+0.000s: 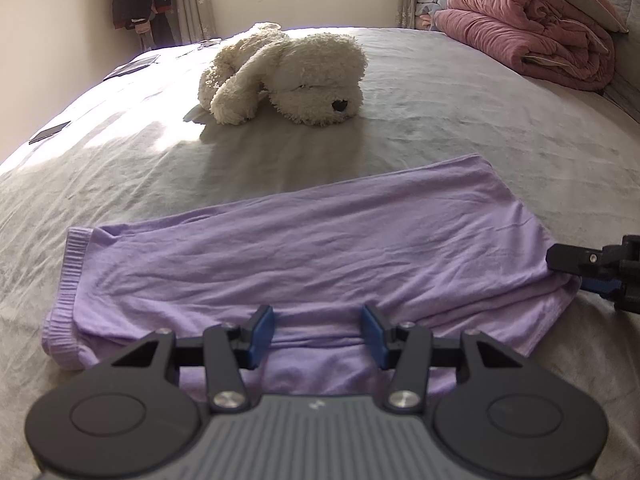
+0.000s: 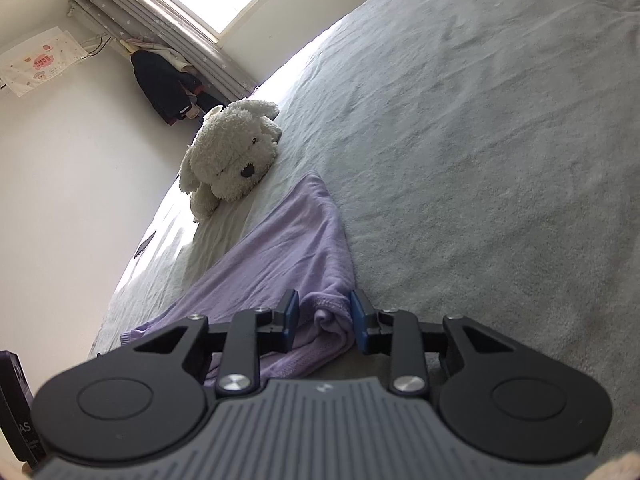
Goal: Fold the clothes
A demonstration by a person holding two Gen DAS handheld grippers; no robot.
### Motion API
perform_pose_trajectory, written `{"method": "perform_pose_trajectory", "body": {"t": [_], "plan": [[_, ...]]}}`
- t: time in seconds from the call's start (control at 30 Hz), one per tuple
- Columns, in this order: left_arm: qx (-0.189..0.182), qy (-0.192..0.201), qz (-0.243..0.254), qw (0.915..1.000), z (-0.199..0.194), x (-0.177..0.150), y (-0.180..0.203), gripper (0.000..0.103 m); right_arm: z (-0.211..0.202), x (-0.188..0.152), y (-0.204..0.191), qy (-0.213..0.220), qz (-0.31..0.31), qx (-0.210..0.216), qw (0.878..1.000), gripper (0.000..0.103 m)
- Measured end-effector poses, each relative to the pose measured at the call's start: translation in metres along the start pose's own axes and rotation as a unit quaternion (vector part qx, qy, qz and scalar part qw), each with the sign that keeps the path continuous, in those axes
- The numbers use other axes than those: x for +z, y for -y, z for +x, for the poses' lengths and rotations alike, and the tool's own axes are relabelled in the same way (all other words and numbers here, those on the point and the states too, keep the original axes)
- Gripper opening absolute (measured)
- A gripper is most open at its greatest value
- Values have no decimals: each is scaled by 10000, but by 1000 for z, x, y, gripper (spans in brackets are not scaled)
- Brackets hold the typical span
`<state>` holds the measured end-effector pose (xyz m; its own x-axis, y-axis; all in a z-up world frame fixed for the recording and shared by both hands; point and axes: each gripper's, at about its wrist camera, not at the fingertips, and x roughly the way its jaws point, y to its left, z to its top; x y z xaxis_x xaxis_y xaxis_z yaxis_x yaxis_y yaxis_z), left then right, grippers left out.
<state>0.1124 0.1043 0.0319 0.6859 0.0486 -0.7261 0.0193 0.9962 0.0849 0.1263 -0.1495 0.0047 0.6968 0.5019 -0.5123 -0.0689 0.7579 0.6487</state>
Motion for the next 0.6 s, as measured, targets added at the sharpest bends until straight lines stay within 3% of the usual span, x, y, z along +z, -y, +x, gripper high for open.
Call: {"method": "perform_pose_trajectory", "body": {"t": [0.1, 0.17, 0.33, 0.5, 0.6], "plan": [[22, 16, 52, 10000, 0, -1, 2, 50, 0, 0, -2, -1, -65, -53, 10000, 32], [14, 13, 50, 10000, 0, -1, 1, 50, 1, -1, -7, -7, -266, -196, 9995, 18], [-33, -48, -20, 10000, -2, 0, -1, 51, 2, -1, -8, -22, -410, -342, 9986, 12], [-737, -174, -249, 9968, -23, -3, -4, 50, 3, 0, -9, -40, -429, -346, 9985, 12], [-845, -22, 147, 9963, -34, -8, 8, 50, 0, 3, -11, 13, -452, -372, 9983, 12]]}}
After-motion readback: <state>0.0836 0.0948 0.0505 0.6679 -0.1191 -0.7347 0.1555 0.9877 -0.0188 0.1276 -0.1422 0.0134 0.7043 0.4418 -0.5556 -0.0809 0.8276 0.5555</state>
